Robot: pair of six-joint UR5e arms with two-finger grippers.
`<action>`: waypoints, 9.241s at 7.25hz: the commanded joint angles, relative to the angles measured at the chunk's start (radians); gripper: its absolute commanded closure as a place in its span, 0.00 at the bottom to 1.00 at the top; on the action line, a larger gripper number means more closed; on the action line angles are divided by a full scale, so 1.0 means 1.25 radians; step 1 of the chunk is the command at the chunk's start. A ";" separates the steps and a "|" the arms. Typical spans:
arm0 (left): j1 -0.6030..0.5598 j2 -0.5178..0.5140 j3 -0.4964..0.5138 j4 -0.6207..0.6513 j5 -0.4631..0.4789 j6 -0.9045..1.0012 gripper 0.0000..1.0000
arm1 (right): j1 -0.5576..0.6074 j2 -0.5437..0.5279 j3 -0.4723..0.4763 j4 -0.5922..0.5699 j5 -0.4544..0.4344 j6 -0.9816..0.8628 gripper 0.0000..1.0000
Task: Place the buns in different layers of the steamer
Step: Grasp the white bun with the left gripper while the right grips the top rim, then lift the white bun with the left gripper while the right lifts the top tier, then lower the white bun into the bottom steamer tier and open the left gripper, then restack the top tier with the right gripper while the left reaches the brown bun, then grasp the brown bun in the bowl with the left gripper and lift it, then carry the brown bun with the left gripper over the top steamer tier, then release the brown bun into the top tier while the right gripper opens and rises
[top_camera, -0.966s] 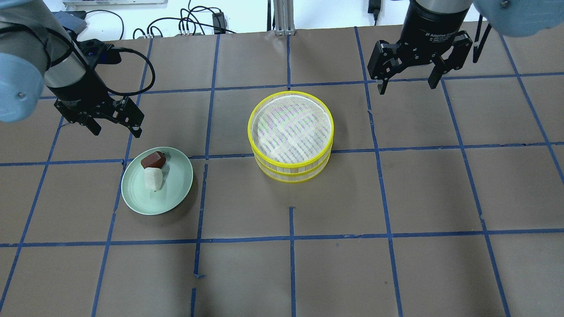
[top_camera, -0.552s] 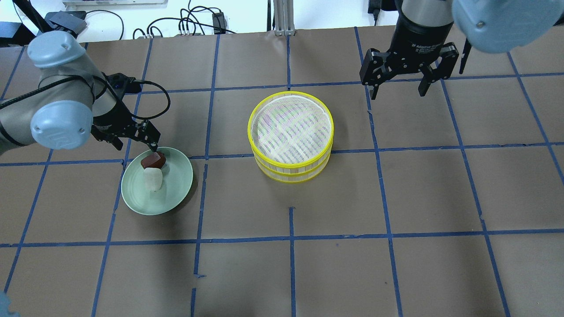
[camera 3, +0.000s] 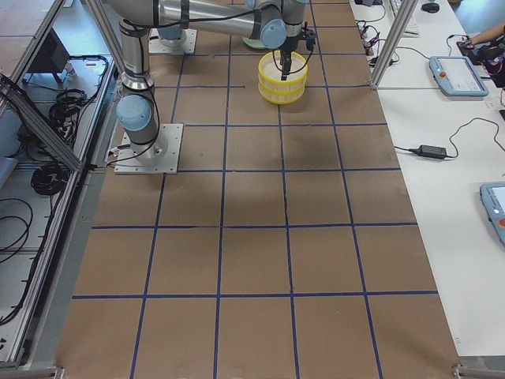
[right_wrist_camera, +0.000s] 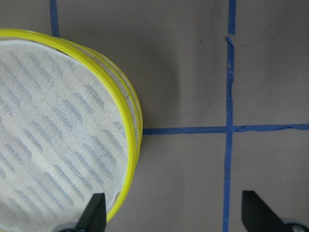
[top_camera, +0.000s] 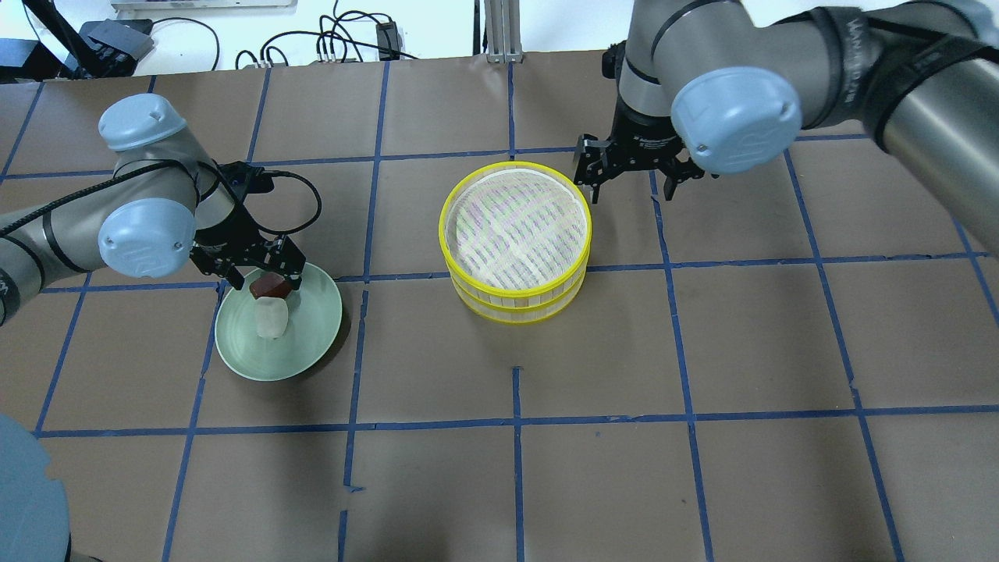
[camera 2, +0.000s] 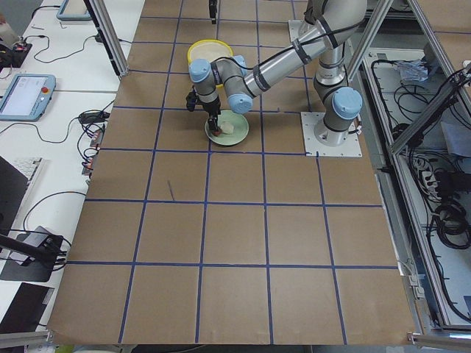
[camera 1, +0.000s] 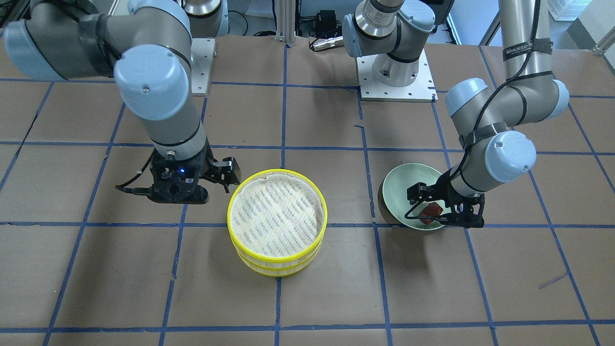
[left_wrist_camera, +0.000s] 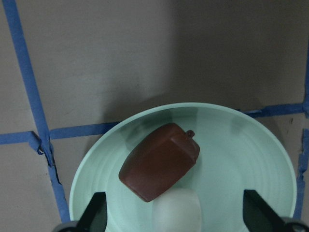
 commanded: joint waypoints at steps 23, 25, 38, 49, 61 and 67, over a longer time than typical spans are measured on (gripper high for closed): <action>-0.370 -0.057 0.188 0.116 -0.262 -0.569 0.00 | -0.226 -0.078 -0.009 0.055 -0.079 -0.386 0.94; -0.367 -0.038 0.194 0.115 -0.245 -0.550 0.00 | -0.226 -0.078 -0.008 0.059 -0.073 -0.385 0.94; -0.019 -0.028 -0.001 0.124 0.045 0.116 0.37 | 0.064 0.063 0.003 -0.064 -0.070 0.122 0.94; -0.266 0.090 0.150 -0.024 -0.150 -0.364 0.98 | 0.071 0.086 -0.002 -0.051 -0.083 0.093 0.93; -0.272 0.029 0.157 0.023 -0.334 -0.528 0.00 | -0.099 -0.110 -0.064 0.139 -0.008 -0.070 0.00; -0.262 0.066 0.192 0.008 -0.133 -0.367 0.00 | -0.113 -0.193 -0.135 0.291 -0.034 -0.117 0.00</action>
